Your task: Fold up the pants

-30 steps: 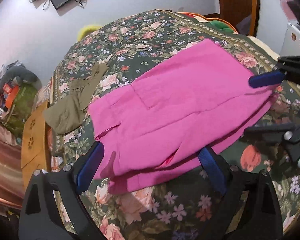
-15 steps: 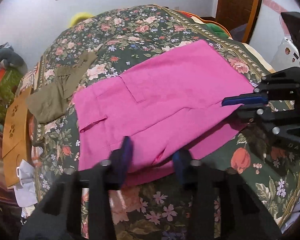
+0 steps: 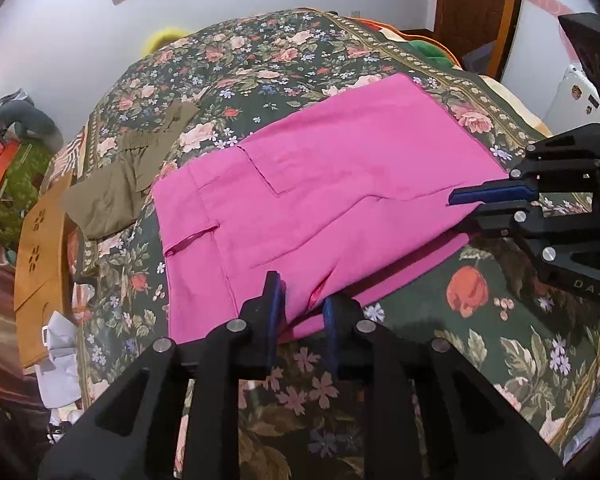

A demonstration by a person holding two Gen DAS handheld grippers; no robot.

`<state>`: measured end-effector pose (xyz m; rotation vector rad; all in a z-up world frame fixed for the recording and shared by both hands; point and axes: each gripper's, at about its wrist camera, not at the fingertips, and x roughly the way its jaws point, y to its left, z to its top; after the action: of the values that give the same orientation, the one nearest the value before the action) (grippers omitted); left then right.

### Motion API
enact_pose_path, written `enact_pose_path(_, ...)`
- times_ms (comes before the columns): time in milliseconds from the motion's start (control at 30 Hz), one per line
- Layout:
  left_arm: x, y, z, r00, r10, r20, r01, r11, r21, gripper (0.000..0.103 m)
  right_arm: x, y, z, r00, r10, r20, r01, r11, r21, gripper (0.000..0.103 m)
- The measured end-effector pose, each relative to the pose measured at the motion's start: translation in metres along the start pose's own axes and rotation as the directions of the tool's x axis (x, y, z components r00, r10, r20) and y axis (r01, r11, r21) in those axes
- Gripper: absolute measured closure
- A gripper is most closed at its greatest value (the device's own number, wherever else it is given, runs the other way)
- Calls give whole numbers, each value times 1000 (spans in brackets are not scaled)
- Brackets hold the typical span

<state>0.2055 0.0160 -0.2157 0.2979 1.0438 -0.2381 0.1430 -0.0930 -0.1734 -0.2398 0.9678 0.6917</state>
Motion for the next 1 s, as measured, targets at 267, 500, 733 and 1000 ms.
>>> enact_pose_path(267,-22,10,-9,999,-42,18,43,997,-66,75,-22,-3,-2,999,25,27,-26,998,56,91)
enact_pose_path(500,-45,24,-3,996,4,85,9,989,-148,56,-33,-1,7,995,47,85,-57,992,110,58)
enact_pose_path(733,-39,28,9,995,26,96,-8,982,-186,42,-21,-5,16,993,53,108,-73,979,189,55)
enact_pose_path(1000,-8,31,16,999,-13,53,25,973,-228,40,4,-14,14,997,65,41,-73,968,239,55)
